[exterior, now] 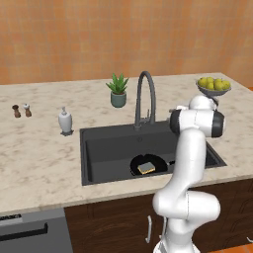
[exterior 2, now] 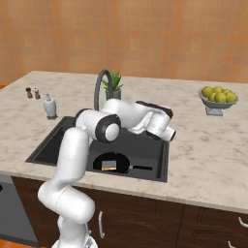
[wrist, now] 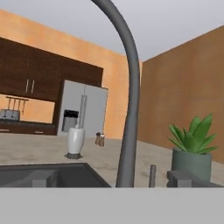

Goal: Pick the pan and sponge and place them into the sink. Then turn on the water.

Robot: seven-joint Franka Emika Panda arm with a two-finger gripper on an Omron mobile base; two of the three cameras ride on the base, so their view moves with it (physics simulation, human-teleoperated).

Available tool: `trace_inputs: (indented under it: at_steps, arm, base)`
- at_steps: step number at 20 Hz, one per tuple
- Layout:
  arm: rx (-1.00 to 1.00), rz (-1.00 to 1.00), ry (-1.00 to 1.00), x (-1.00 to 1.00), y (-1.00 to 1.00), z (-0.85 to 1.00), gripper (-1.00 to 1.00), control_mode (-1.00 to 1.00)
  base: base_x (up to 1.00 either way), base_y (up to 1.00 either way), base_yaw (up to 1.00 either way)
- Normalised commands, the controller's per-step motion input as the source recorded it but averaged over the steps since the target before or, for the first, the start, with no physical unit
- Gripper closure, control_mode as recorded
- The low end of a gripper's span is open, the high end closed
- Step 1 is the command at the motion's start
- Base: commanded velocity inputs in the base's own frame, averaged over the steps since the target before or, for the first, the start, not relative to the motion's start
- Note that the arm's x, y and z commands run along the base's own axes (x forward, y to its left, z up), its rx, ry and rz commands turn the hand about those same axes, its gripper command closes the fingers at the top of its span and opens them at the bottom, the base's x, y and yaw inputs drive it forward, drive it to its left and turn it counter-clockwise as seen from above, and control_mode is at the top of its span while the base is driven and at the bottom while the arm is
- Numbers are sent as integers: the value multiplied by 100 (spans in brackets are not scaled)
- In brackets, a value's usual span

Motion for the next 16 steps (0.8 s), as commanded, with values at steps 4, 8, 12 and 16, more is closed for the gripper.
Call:
trace_inputs:
  at_steps: [4, 8, 12, 16]
  arm:
    - [0, -16, 0, 0, 42, 0, -100, -100]
    - [0, -20, 1, 0, 55, 0, -100, -100]
    - [0, -25, 4, 4, 24, 0, -100, -100]
    - [0, -18, 8, 8, -4, 0, -100, -100]
  base:
    - [0, 0, 0]
    - [0, 0, 0]
    - [0, 0, 0]
    - [0, 0, 0]
